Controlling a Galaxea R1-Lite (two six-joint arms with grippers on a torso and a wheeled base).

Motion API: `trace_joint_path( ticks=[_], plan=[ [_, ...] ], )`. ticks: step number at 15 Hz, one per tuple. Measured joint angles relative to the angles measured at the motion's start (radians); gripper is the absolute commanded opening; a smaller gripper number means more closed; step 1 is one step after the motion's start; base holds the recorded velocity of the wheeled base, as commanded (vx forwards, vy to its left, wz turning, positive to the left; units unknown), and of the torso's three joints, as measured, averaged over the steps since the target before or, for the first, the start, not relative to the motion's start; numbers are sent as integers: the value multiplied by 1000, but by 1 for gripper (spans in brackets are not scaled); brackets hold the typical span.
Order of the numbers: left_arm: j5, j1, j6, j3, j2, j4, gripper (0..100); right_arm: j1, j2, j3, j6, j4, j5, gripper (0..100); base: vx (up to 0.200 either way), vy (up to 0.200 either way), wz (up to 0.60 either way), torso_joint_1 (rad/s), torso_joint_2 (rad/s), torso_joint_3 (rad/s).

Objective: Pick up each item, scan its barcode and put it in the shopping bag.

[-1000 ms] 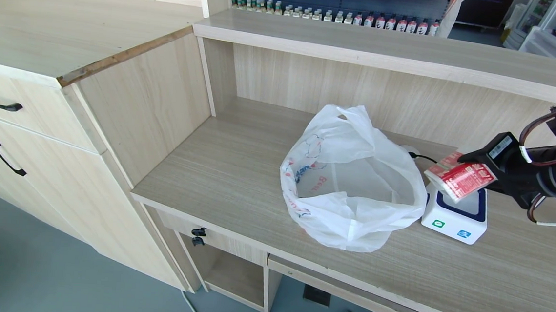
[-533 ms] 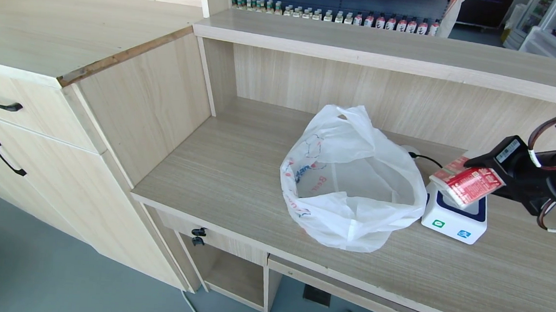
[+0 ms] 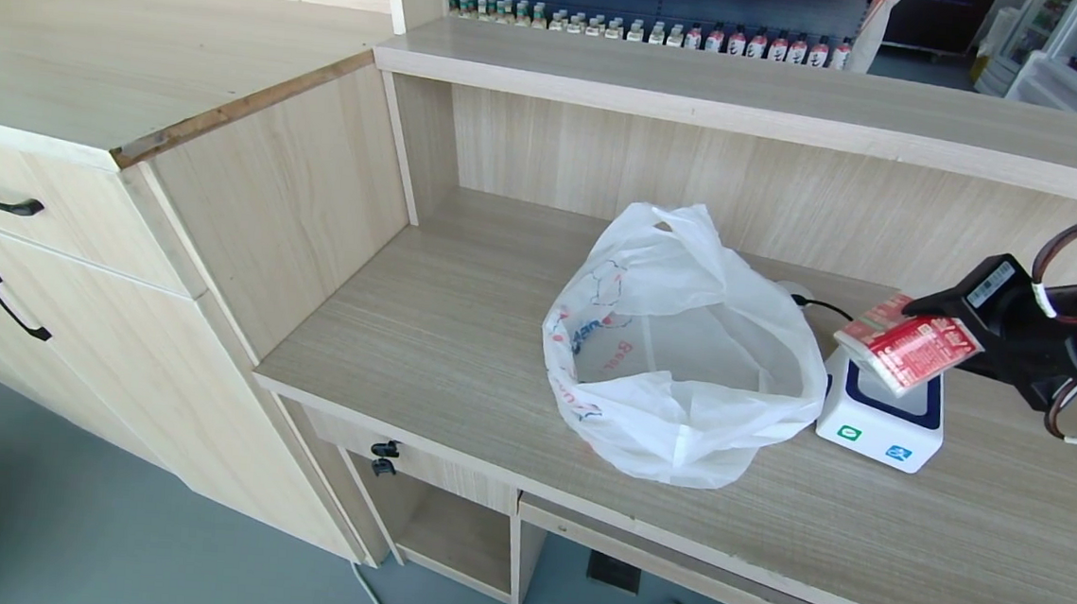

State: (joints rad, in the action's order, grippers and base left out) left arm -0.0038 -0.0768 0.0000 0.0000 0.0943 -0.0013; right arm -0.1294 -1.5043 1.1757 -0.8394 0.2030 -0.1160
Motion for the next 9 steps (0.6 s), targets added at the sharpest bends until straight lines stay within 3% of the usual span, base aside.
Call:
trace_joint_path(
  ticks=[9],
  plan=[
    [0,0,0,0,0,0,100,-40,7,-1,92,-71,-21,0,0,0,0,0,0,0]
  ],
)
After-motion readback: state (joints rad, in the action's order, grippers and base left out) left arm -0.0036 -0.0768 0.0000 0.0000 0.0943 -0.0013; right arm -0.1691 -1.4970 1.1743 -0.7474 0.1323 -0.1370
